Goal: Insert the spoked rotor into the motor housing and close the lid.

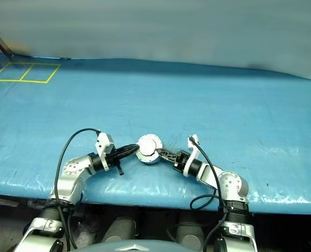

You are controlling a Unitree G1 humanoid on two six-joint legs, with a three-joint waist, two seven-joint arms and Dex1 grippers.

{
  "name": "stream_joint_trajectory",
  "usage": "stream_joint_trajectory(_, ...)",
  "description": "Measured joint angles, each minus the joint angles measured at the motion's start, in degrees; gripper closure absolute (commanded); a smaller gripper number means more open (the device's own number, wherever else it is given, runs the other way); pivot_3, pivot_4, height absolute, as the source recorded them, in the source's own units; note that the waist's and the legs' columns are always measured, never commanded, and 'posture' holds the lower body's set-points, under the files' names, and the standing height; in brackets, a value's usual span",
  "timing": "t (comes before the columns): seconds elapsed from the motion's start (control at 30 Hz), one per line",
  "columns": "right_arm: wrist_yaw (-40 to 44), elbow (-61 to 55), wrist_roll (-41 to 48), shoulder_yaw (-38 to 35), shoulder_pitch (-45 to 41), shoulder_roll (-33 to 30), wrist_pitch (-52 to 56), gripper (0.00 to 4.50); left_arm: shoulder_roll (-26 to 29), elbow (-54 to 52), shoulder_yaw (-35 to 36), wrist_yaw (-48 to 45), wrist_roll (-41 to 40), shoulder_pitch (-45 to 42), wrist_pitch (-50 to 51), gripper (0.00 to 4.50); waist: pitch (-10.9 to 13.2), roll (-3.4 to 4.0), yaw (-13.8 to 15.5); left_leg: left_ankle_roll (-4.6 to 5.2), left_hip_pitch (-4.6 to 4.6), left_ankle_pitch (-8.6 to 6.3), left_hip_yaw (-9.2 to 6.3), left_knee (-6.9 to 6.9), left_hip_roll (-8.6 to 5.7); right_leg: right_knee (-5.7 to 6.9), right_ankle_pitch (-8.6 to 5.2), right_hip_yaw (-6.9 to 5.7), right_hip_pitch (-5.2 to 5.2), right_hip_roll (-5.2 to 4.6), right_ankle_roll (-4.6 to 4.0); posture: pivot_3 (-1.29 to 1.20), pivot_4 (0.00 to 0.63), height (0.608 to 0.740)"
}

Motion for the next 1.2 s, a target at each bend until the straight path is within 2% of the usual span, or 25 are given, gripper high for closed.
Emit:
stream_joint_trajectory(0.1, -2.22, 0.50, 1.24, -2.07, -0.55, 1.86, -1.20, 3.20, -3.30, -1.01, 4.00, 4.23, -4.52, 1.01, 3.66, 3.93, 0.03, 0.00, -0.12, 0.00, -0.14, 0.00, 0.00, 0.00, -0.01, -0.02, 0.03, 0.00, -0.13, 0.00, 0.04, 0.00, 0.150, 0.740)
stream_joint_trajectory(0.33, -7.33, 0.64, 5.94, -8.85, -1.88, 5.31, -3.86, 3.20, -6.45, -7.45, 8.23, 5.14, -15.16, 7.04, 12.82, 1.59, 0.12, 0.10, -0.62, 0.04, -0.60, -0.01, 0.01, -0.06, 0.00, 0.02, 0.19, 0.00, -0.66, 0.05, 0.32, 0.00, 0.150, 0.740)
stream_joint_trajectory(0.5, -8.85, -0.40, 9.78, -9.33, -3.17, 6.78, -4.09, 3.20, -9.33, -11.04, 8.99, 5.20, -22.59, 8.87, 19.70, 0.04, 0.15, 0.15, -1.09, 0.04, -0.64, -0.01, 0.02, -0.02, 0.02, 0.04, 0.19, 0.01, -0.69, 0.08, 0.32, 0.00, 0.150, 0.740)
stream_joint_trajectory(0.7, -9.71, -1.27, 14.23, -9.18, -5.45, 7.06, -4.09, 3.20, -14.87, -11.88, 12.38, 7.23, -32.83, 8.65, 27.01, 0.04, 0.17, 0.18, -1.05, 0.05, -0.70, -0.01, 0.01, 0.06, 0.01, 0.02, 0.19, 0.00, -0.68, 0.08, 0.33, 0.00, 0.150, 0.740)
stream_joint_trajectory(0.83, -9.81, -2.87, 15.71, -8.07, -5.43, 6.46, -3.95, 3.20, -15.78, -11.89, 14.03, 8.06, -39.34, 7.90, 33.01, 0.04, 0.17, 0.18, -1.10, 0.05, -0.72, -0.01, 0.02, 0.06, 0.00, 0.02, 0.20, 0.01, -0.70, 0.09, 0.34, 0.00, 0.150, 0.740)
stream_joint_trajectory(1.2, -9.26, -7.97, 17.63, -1.12, -2.52, 3.84, -2.62, 3.20, -16.93, -11.86, 14.96, 9.97, -44.54, 6.08, 40.04, 0.04, 0.17, 0.18, -1.08, 0.06, -0.73, 0.00, 0.02, 0.10, 0.00, 0.02, 0.18, 0.02, -0.69, 0.11, 0.29, 0.00, 0.150, 0.740)
